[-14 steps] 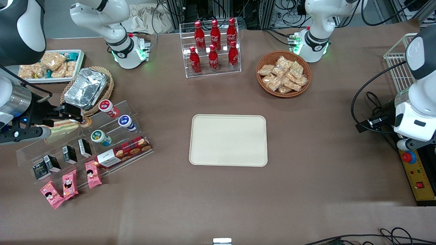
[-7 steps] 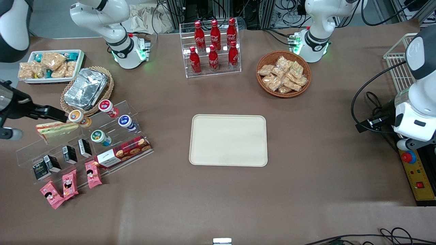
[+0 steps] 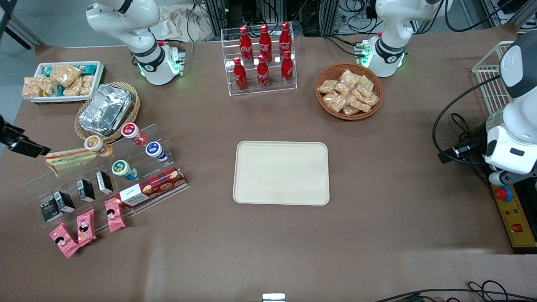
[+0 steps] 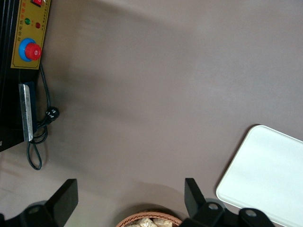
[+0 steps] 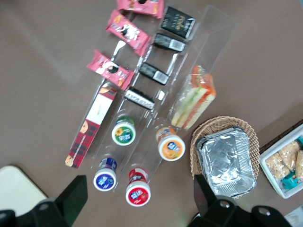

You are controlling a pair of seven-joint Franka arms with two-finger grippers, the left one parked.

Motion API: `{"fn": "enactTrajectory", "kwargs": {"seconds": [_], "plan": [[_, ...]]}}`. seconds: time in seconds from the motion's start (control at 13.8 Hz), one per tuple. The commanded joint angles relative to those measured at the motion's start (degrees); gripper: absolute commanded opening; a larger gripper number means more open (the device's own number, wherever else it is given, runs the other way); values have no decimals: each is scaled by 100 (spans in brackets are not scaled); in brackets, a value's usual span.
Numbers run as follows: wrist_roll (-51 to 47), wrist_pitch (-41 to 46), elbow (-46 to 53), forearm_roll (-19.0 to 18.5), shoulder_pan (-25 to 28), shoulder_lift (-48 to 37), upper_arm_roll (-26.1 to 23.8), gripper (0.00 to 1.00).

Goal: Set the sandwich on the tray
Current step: 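Close the right gripper on the plastic-wrapped sandwich in the rack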

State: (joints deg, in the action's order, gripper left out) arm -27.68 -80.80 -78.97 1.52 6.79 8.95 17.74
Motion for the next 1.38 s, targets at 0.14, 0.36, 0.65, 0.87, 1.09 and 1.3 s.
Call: {"fn": "enactTrajectory", "kwargs": {"seconds": [0.14, 0.36, 0.65, 0.87, 1.09, 1.3], "plan": [[-176, -137, -398, 208, -458, -78, 63, 100], [-360, -409, -733, 191, -599, -52, 124, 100], [-378, -805, -1277, 209, -688, -69, 142, 100], [-422, -1279, -1769, 209, -811, -25, 151, 100], [-422, -1824, -2218, 209, -837, 1, 159, 100], [-431, -2114, -2420, 209, -916, 106, 168, 100]]}}
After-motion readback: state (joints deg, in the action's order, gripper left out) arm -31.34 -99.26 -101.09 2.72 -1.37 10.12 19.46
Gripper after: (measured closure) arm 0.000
